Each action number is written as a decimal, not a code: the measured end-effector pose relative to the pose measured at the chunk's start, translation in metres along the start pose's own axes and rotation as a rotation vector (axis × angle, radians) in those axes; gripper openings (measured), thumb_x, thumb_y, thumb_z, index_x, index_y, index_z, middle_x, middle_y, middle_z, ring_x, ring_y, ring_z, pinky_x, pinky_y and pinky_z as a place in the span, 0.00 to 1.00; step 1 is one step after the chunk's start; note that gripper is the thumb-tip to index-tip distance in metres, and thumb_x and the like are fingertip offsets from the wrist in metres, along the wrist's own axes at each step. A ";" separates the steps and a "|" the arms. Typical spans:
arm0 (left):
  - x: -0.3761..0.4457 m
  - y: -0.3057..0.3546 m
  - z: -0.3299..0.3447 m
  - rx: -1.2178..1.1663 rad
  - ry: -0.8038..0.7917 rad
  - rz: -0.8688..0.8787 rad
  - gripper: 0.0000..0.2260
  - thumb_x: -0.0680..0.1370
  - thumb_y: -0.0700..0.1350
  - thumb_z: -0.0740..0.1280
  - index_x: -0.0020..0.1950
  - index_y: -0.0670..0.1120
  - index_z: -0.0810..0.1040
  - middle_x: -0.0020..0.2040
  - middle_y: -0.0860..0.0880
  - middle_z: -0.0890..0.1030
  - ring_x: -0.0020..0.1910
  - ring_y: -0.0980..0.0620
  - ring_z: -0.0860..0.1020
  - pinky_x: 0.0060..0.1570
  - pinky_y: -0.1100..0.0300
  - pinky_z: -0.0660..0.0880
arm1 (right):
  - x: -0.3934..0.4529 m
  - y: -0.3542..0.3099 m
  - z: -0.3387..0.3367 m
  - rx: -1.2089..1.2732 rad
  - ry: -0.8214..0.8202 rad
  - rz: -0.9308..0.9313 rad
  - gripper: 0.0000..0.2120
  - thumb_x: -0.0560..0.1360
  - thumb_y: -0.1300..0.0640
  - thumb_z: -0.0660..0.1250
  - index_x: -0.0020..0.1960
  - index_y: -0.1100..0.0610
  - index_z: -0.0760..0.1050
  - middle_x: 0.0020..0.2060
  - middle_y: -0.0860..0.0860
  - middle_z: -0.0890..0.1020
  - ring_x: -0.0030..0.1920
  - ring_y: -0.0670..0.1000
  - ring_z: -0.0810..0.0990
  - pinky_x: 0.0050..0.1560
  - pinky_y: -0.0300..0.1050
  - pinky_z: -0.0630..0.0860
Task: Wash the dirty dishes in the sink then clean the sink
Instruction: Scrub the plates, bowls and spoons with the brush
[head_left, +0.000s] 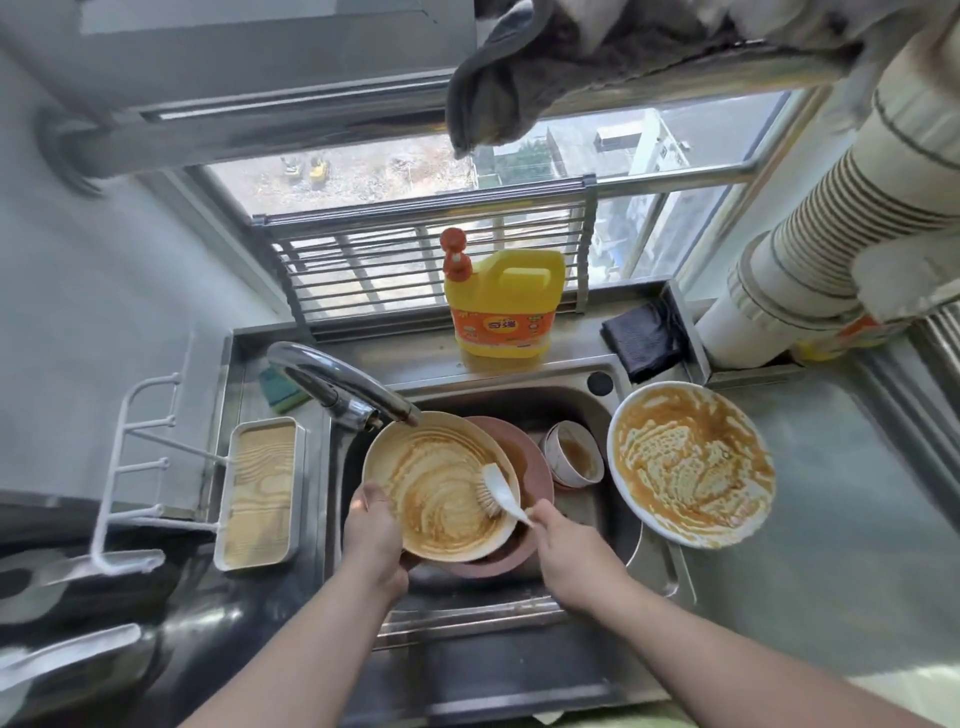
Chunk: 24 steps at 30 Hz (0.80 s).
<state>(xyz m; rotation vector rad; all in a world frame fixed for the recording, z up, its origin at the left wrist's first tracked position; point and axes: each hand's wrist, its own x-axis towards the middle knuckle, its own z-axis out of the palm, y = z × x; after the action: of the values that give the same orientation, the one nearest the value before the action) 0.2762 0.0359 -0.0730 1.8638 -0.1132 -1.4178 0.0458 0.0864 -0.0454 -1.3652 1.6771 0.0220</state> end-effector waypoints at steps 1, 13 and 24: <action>0.000 0.002 0.001 -0.009 0.000 -0.016 0.17 0.88 0.59 0.52 0.72 0.57 0.71 0.60 0.43 0.82 0.56 0.38 0.84 0.48 0.33 0.83 | -0.013 0.001 0.009 0.004 -0.017 -0.008 0.09 0.85 0.52 0.50 0.62 0.43 0.65 0.50 0.57 0.84 0.51 0.63 0.82 0.54 0.56 0.79; -0.015 0.002 0.008 0.095 -0.109 0.023 0.15 0.88 0.59 0.51 0.68 0.59 0.73 0.58 0.44 0.84 0.54 0.39 0.85 0.41 0.40 0.84 | -0.016 0.018 -0.014 0.056 0.026 0.088 0.08 0.86 0.47 0.49 0.59 0.39 0.66 0.42 0.51 0.82 0.44 0.57 0.82 0.48 0.55 0.79; -0.013 0.013 0.006 0.159 -0.051 0.026 0.14 0.88 0.60 0.51 0.66 0.62 0.73 0.58 0.43 0.83 0.54 0.39 0.84 0.45 0.40 0.85 | -0.051 -0.020 0.017 0.030 -0.111 -0.212 0.10 0.86 0.42 0.51 0.64 0.39 0.66 0.41 0.51 0.82 0.44 0.60 0.79 0.49 0.55 0.77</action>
<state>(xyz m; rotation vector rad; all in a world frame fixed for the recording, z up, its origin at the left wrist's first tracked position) 0.2714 0.0303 -0.0555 1.9471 -0.2812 -1.4754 0.0693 0.1264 -0.0117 -1.4861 1.4296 -0.0486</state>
